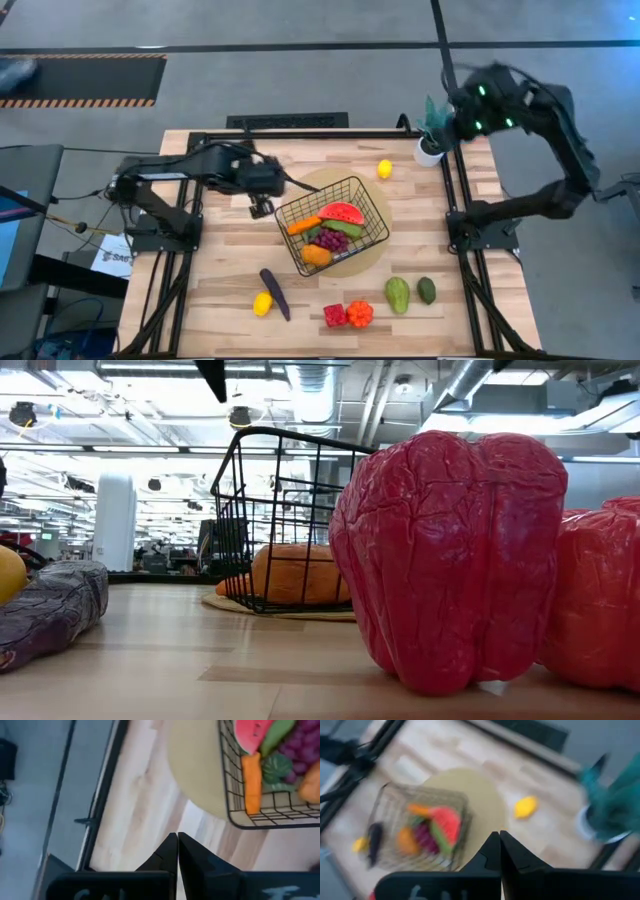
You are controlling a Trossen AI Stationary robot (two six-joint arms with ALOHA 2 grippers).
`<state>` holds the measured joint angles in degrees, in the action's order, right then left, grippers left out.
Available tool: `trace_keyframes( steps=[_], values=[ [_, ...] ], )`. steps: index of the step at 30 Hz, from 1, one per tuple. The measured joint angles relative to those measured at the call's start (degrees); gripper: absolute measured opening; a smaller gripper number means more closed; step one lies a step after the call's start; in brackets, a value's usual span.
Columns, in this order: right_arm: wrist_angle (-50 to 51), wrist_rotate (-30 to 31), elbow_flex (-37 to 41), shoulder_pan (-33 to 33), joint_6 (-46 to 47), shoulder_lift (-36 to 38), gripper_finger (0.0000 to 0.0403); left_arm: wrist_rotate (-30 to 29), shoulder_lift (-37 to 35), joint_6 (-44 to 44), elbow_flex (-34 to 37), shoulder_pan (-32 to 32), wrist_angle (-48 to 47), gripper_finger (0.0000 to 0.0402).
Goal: Build produce basket
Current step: Put the green lime into the wire basket
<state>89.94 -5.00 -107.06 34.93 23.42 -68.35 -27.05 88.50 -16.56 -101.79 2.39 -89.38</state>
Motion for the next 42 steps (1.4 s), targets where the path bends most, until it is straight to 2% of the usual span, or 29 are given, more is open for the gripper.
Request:
trace_keyframes(
  steps=[5,10,15,21,26,30,37,42],
  values=[
    [0.17,-0.28,11.05,-13.86,16.82,7.61,0.0007,-2.28,-7.14,-3.25,4.87,-0.04,2.16,0.0],
    [0.13,-0.74,23.74,-30.95,38.35,11.1,0.0007,-3.77,-13.11,-4.23,9.71,-0.04,5.76,0.0],
    [0.0,-4.08,33.81,-47.69,60.5,9.81,0.0006,-3.52,-16.41,-4.28,12.94,-0.02,6.89,0.0],
    [-5.48,-3.78,38.38,-63.58,80.87,2.57,0.0006,-3.49,-17.08,-2.2,14.54,-0.02,7.01,0.0],
    [-6.35,-0.88,38.4,-71.18,89.41,-4.66,0.0006,-3.48,-17.06,0.15,15.51,-0.02,7.05,0.0],
    [-6.9,-0.96,38.44,-74.63,87.81,-9.04,0.0006,-3.43,-17.04,0.25,15.73,-0.02,7.05,0.0],
    [-8.28,-5.68,38.45,-75.22,83.75,-13.36,0.0015,-3.38,-17.04,-0.6,15.73,-0.02,8.92,0.0],
    [-9.04,-5.68,38.44,-75.9,84.98,-13.51,0.0043,-3.23,-17.04,-0.63,15.73,-0.02,11.73,0.0]
  ],
)
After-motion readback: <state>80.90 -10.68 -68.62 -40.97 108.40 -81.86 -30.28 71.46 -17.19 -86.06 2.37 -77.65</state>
